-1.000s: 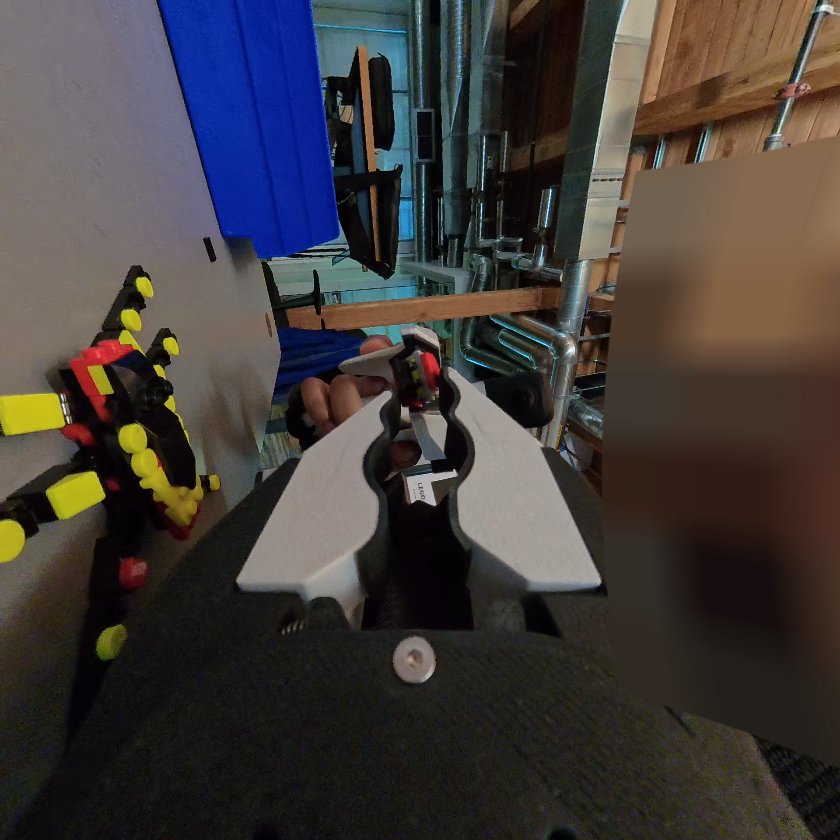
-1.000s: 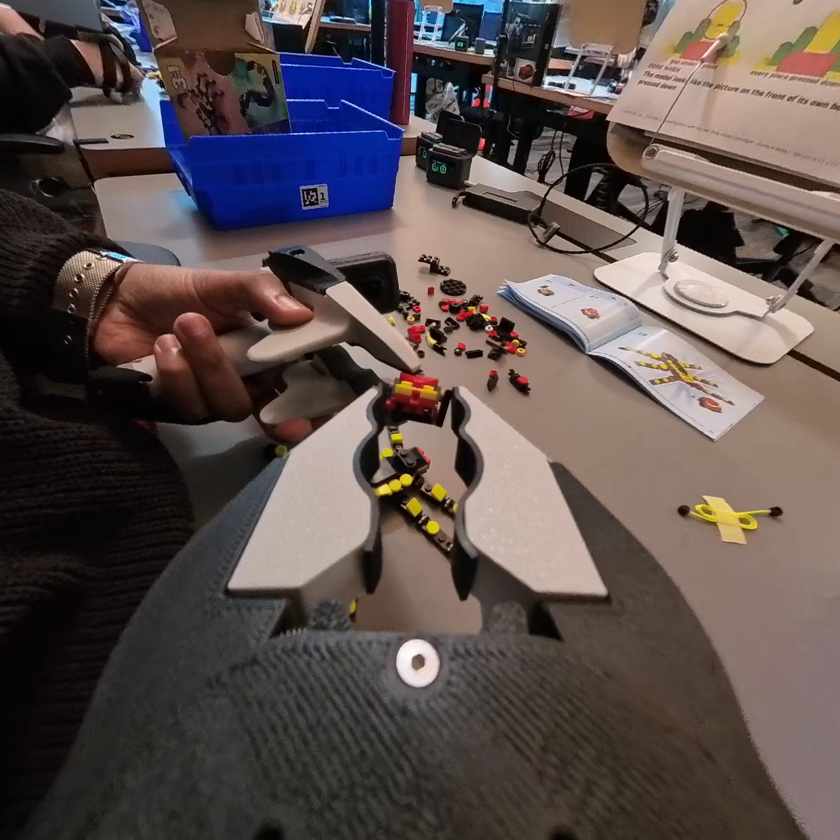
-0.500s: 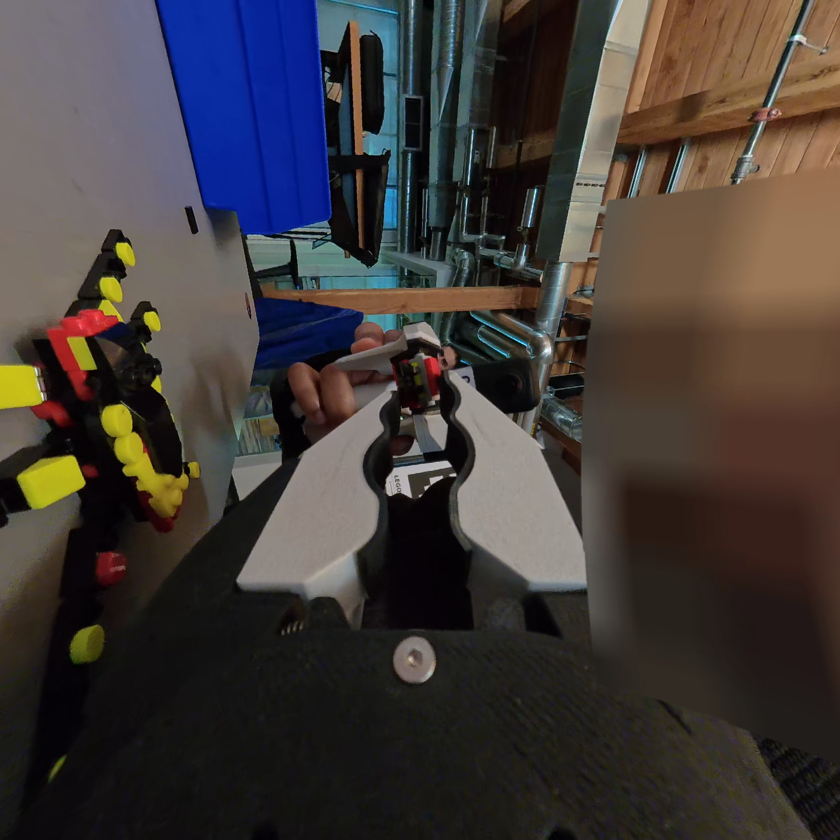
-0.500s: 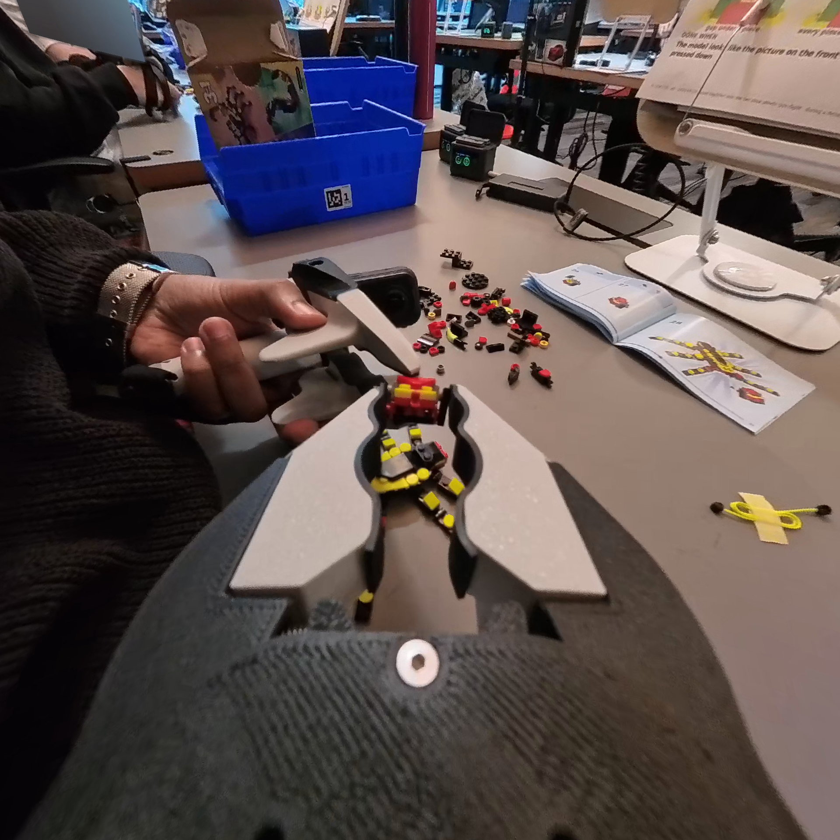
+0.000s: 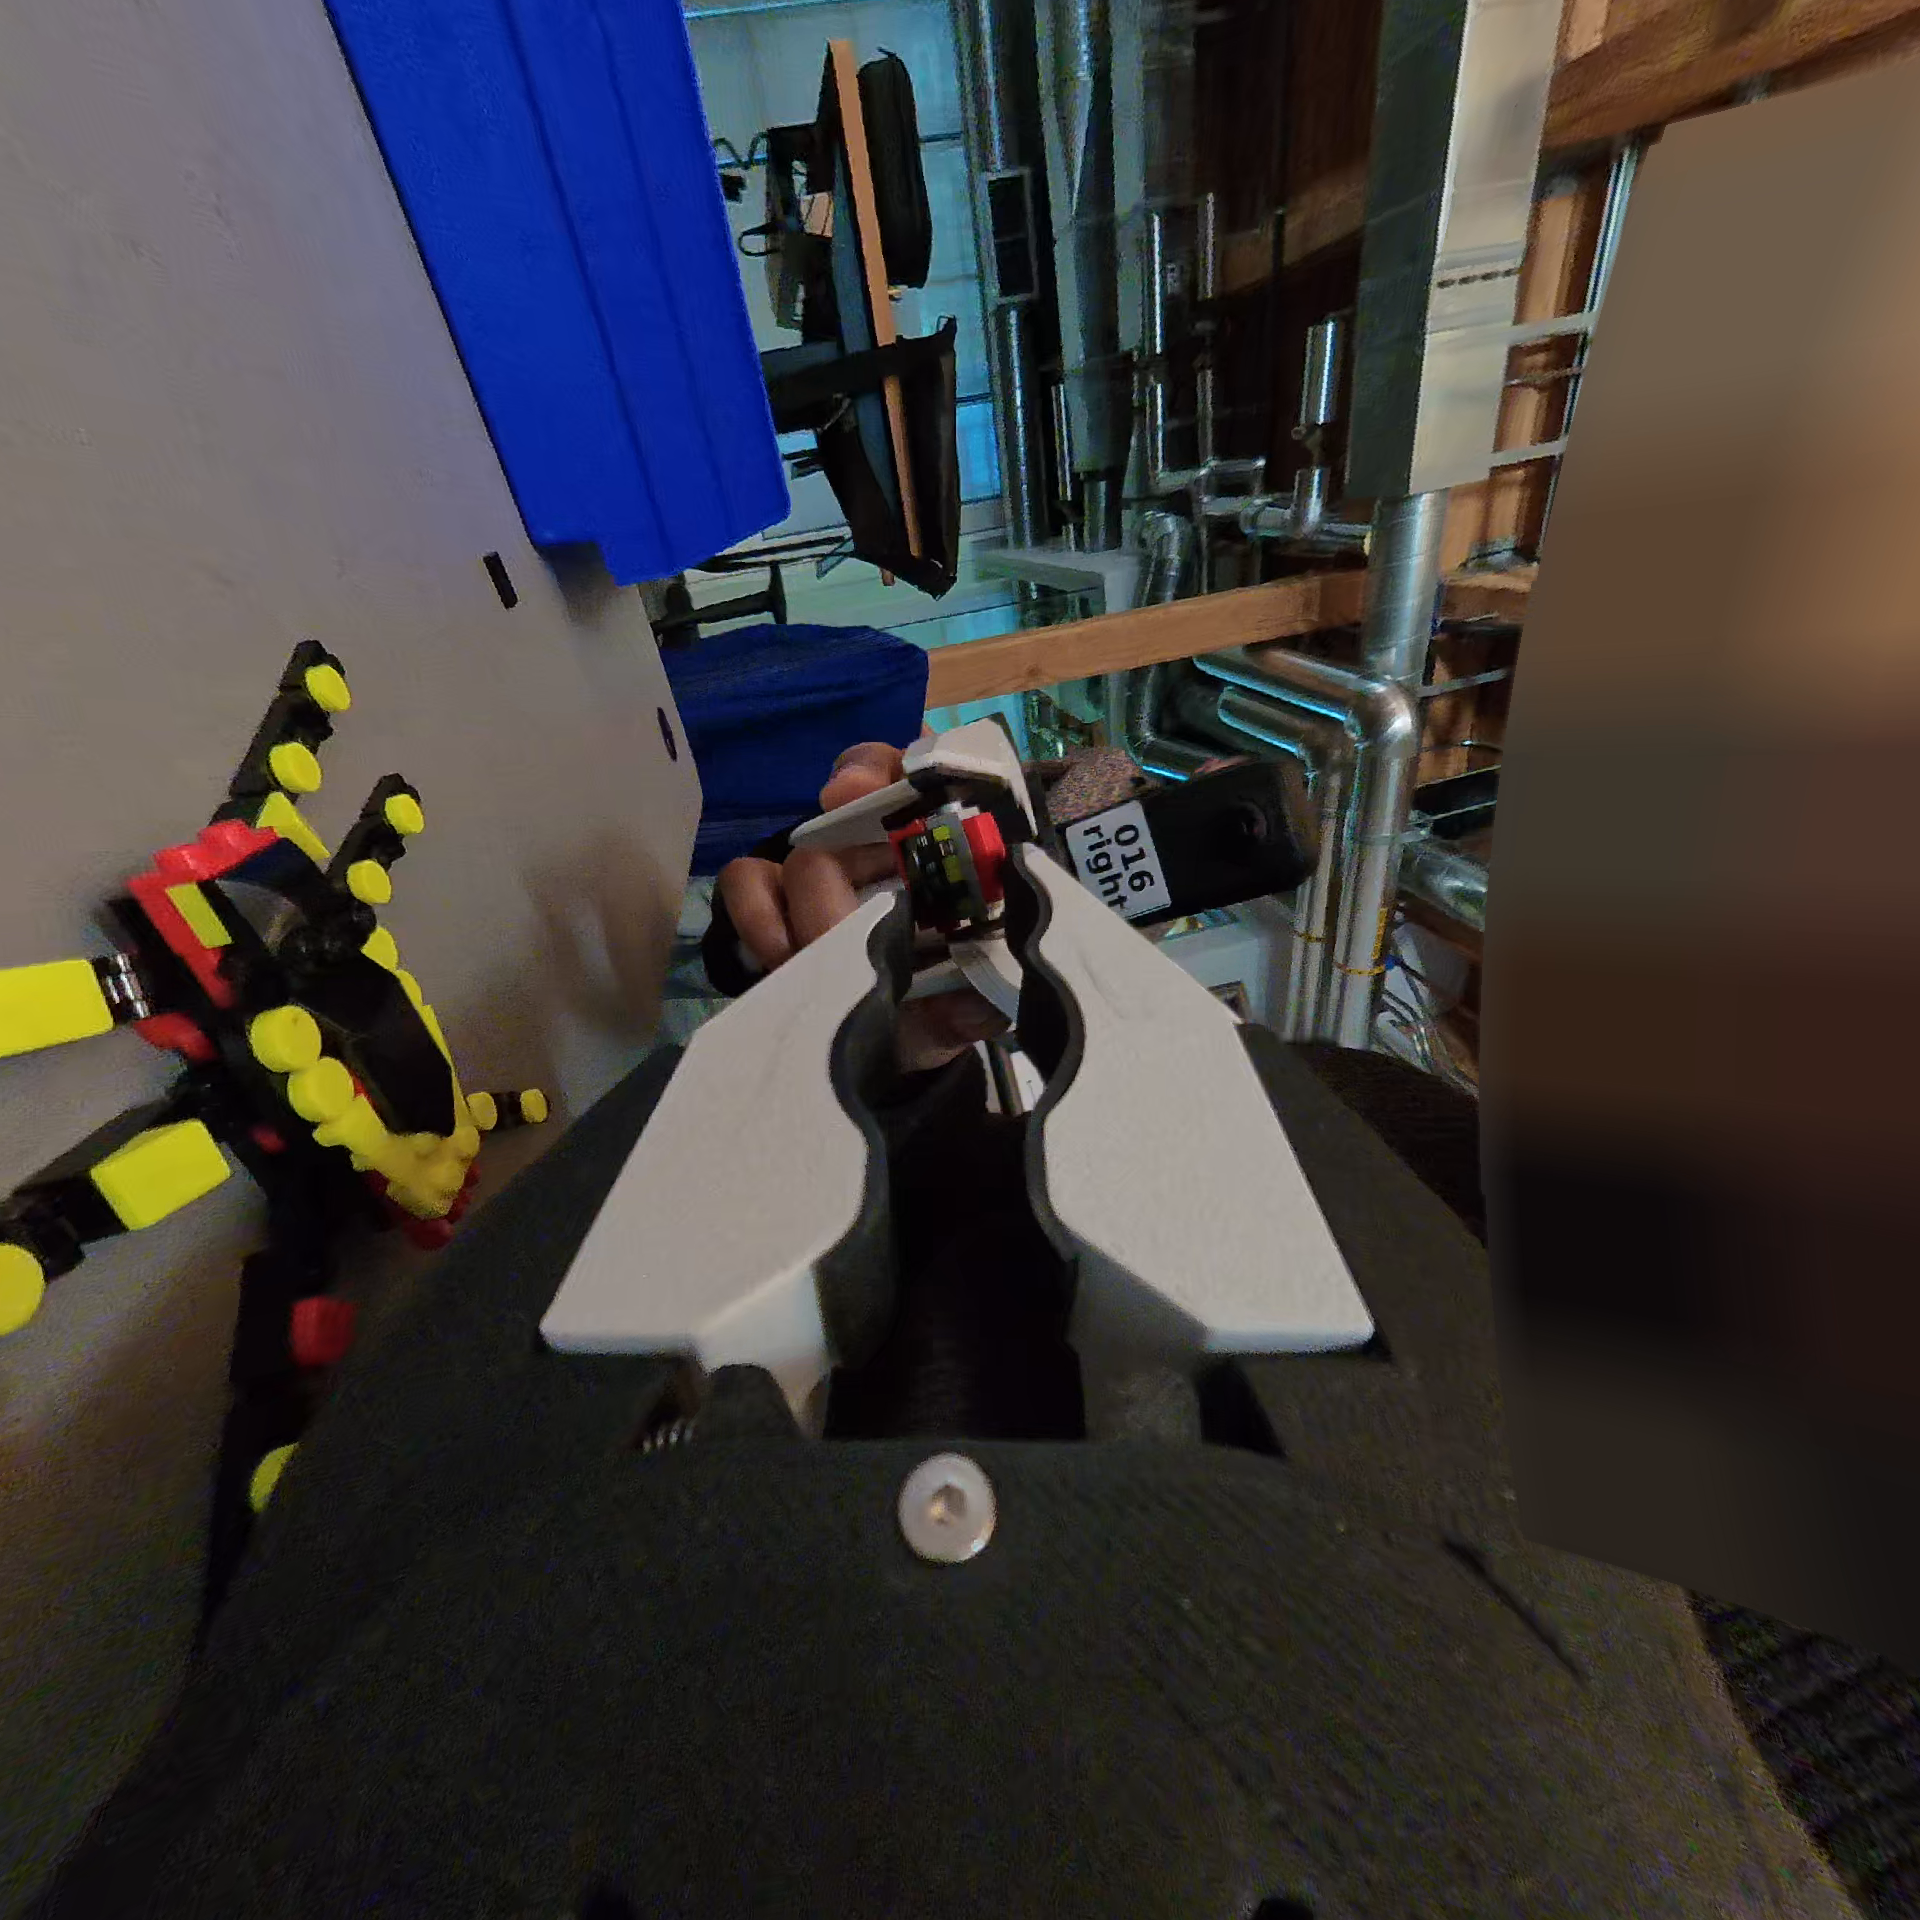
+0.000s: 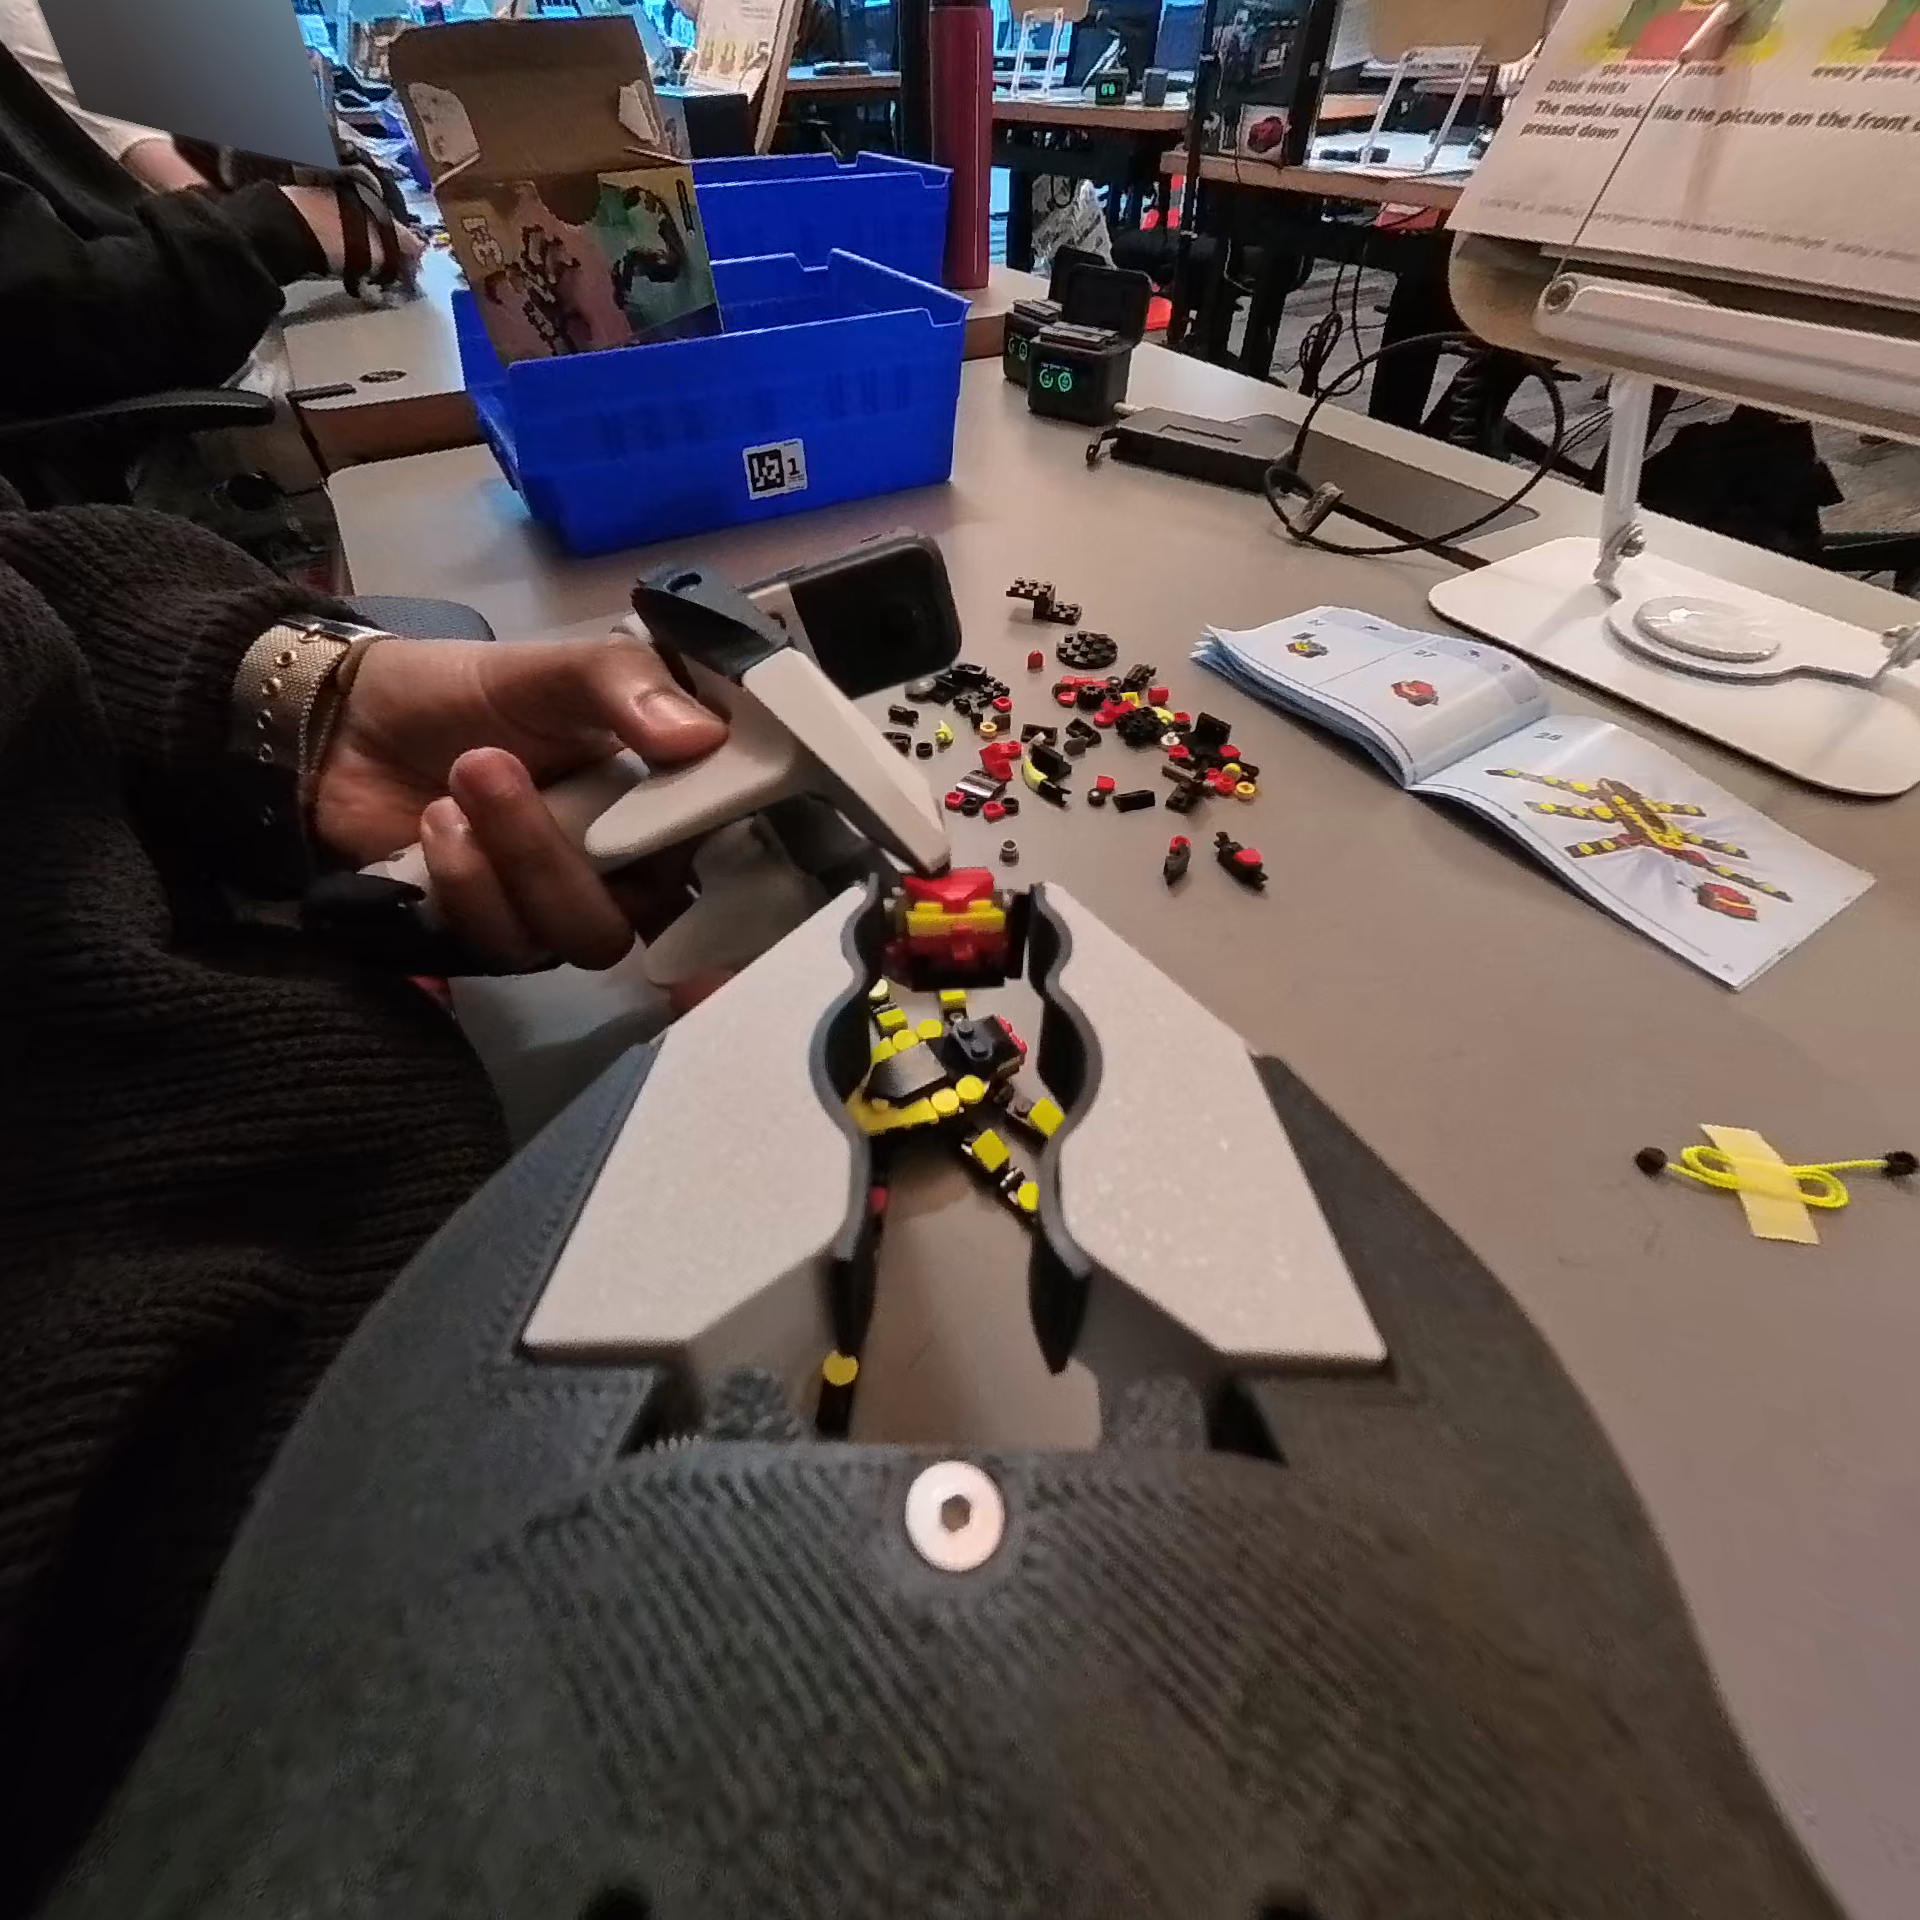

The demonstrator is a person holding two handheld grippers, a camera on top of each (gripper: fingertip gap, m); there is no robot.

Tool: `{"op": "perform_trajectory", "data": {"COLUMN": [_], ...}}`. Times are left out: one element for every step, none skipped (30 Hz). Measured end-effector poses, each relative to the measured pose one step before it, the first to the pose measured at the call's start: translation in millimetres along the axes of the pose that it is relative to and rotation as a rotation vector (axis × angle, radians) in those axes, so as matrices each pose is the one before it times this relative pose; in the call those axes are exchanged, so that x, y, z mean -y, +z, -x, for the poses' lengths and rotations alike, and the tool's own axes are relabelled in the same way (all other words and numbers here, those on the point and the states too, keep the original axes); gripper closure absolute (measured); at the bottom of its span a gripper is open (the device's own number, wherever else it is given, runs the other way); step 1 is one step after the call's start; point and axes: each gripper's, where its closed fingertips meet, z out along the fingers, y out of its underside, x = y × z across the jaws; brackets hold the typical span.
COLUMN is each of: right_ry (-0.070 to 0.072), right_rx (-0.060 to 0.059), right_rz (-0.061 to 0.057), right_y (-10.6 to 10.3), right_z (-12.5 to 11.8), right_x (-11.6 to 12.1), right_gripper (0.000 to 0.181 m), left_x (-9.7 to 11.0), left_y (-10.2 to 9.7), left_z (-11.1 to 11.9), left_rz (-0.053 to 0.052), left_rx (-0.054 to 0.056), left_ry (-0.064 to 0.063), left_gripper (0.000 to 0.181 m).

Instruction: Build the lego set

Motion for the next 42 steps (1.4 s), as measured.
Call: {"op": "perform_trajectory", "data": {"right_ry": [0.0009,-0.0021,-0.0050,-0.0060,-0.0058,-0.0058,-0.0073,-0.0086,-0.0096,-0.0100,-0.0101,-0.0118,-0.0131,-0.0126,-0.0103,-0.0073,-0.0024,0.0015,-0.0041,-0.0070,-0.0005,0.0021,-0.0037,-0.0123,-0.0141,-0.0100,-0.0046,0.0003,0.0034,0.0053,0.0080,0.0121,0.0105,0.0019,-0.0052,-0.0072,-0.0023,0.0036,0.0062,0.0107,0.0157,0.0134], "right_rx": [0.0021,0.0035,0.0046,0.0058,0.0066,0.0069,0.0089,0.0091,0.0091,0.0069,0.0042,0.0037,0.0033,0.0037,0.0073,0.0170,0.0222,0.0125,-0.0048,-0.0020,0.0044,0.0026,-0.0015,-0.0042,-0.0049,-0.0054,-0.0048,-0.0027,-0.0036,-0.0032,-0.0020,-0.0021,-0.0007,-0.0009,-0.0028,-0.0056,-0.0048,-0.0012,0.0004,-0.0004,-0.0016,-0.0038], "right_rz": [0.0011,0.0026,0.0069,0.0076,0.0047,0.0003,-0.0012,0.0012,0.0037,0.0041,0.0039,0.0053,0.0062,0.0050,0.0044,0.0038,0.0022,0.0010,-0.0009,-0.0036,-0.0024,-0.0005,0.0001,-0.0011,-0.0021,-0.0018,-0.0019,-0.0024,-0.0037,-0.0048,-0.0057,-0.0082,-0.0114,-0.0101,-0.0048,-0.0032,-0.0026,-0.0009,-0.0012,-0.0039,-0.0083,-0.0105], "right_y": [0.00,0.00,-0.03,-0.03,-0.41,-0.80,-0.91,-0.88,-0.67,-0.41,-0.14,0.07,0.23,0.15,0.10,0.11,0.13,-0.13,-0.79,-0.95,-0.48,-0.05,0.09,-0.30,-0.49,-0.38,-0.28,-0.16,-0.13,-0.06,-0.13,-0.29,-0.49,-0.59,-0.51,-0.33,-0.01,0.08,0.25,0.35,0.40,0.34], "right_z": [0.30,0.38,0.52,0.61,0.71,0.70,0.99,0.96,1.17,1.02,0.97,0.96,0.99,1.13,1.70,3.05,3.76,1.99,-0.81,-0.37,0.38,0.23,-0.05,0.06,0.08,-0.15,-0.47,-0.40,-0.76,-0.83,-0.83,-0.90,-0.51,-0.01,-0.02,-0.24,-0.23,-0.05,-0.18,-0.42,-0.70,-0.78], "right_x": [-0.13,-0.52,-1.14,-1.43,-0.78,-0.07,0.29,-0.20,-0.73,-0.80,-0.78,-1.08,-1.00,-0.97,-0.80,-0.73,-0.34,-0.04,0.15,0.64,0.52,-0.09,0.05,0.59,1.00,1.09,1.15,1.07,0.85,0.65,0.60,1.13,1.71,1.77,1.33,1.03,0.59,0.11,-0.17,0.15,0.76,1.19], "right_gripper": [0.156,0.156,0.155,0.155,0.155,0.156,0.156,0.157,0.157,0.157,0.157,0.157,0.157,0.157,0.156,0.153,0.149,0.149,0.156,0.156,0.157,0.156,0.156,0.157,0.157,0.157,0.157,0.157,0.157,0.158,0.157,0.158,0.158,0.158,0.158,0.158,0.158,0.158,0.157,0.158,0.157,0.157], "left_x": [-0.36,-0.67,-0.47,-0.89,-0.96,-1.10,-1.11,-0.96,-1.54,-1.12,-1.13,-1.37,-1.14,-1.37,-1.72,-2.86,-2.64,-1.60,-0.57,-0.17,-0.14,0.14,0.29,0.25,0.40,0.87,0.89,0.75,1.35,1.88,1.64,1.38,1.21,0.68,0.52,0.87,0.32,0.18,0.28,0.61,0.84,1.04], "left_y": [0.03,-0.08,-0.30,-0.09,-0.08,0.07,-0.10,-0.22,-0.10,-0.01,-0.29,-0.16,-0.33,-0.16,-0.17,0.39,0.57,0.50,0.35,0.35,0.05,-0.20,0.03,-0.01,0.02,-0.07,-0.14,-0.02,0.08,0.13,0.17,0.14,0.26,0.24,0.25,0.04,-0.06,-0.25,-0.13,-0.28,-0.45,-0.45], "left_z": [0.04,0.59,1.22,0.88,0.10,-0.39,-0.15,0.33,0.52,0.53,0.61,0.84,0.54,0.38,0.26,0.92,0.25,-0.39,-1.07,-0.94,-0.30,0.04,-0.13,-1.07,-1.09,-1.12,-1.02,-0.94,-1.46,-0.57,-0.68,-1.25,-1.99,-1.59,-1.16,-0.87,-0.14,0.14,0.11,-0.09,-0.74,-0.97], "left_rz": [0.0056,0.0081,0.0091,0.0132,0.0150,0.0178,0.0188,0.0180,0.0197,0.0148,0.0133,0.0141,0.0125,0.0135,0.0153,0.0220,0.0191,0.0119,0.0036,-0.0019,-0.0007,-0.0008,-0.0029,-0.0028,-0.0043,-0.0081,-0.0082,-0.0075,-0.0130,-0.0193,-0.0181,-0.0159,-0.0128,-0.0091,-0.0077,-0.0082,-0.0034,0.0002,0.0001,-0.0019,-0.0013,-0.0022], "left_rx": [0.0021,0.0048,0.0110,0.0138,0.0142,0.0141,0.0170,0.0193,0.0186,0.0162,0.0127,0.0106,0.0069,0.0034,0.0018,0.0055,0.0039,0.0008,-0.0056,-0.0078,-0.0073,-0.0048,-0.0047,-0.0087,-0.0101,-0.0122,-0.0144,-0.0138,-0.0143,-0.0095,-0.0131,-0.0186,-0.0234,-0.0176,-0.0110,-0.0071,-0.0036,0.0008,0.0046,0.0055,0.0017,0.0027], "left_ry": [0.0044,0.0052,0.0132,0.0214,0.0261,0.0325,0.0343,0.0353,0.0319,0.0239,0.0187,0.0144,0.0100,0.0059,0.0052,0.0053,0.0087,0.0072,-0.0003,-0.0074,-0.0086,-0.0074,-0.0042,-0.0064,-0.0081,-0.0116,-0.0147,-0.0129,-0.0086,-0.0108,-0.0170,-0.0220,-0.0216,-0.0172,-0.0095,-0.0061,-0.0054,0.0004,0.0082,0.0118,0.0123,0.0146], "left_gripper": [0.167,0.167,0.167,0.167,0.167,0.167,0.167,0.167,0.167,0.166,0.166,0.166,0.166,0.166,0.166,0.167,0.168,0.168,0.168,0.168,0.168,0.168,0.168,0.168,0.168,0.168,0.168,0.168,0.167,0.168,0.168,0.167,0.167,0.167,0.168,0.168,0.168,0.168,0.168,0.168,0.168,0.168]}}
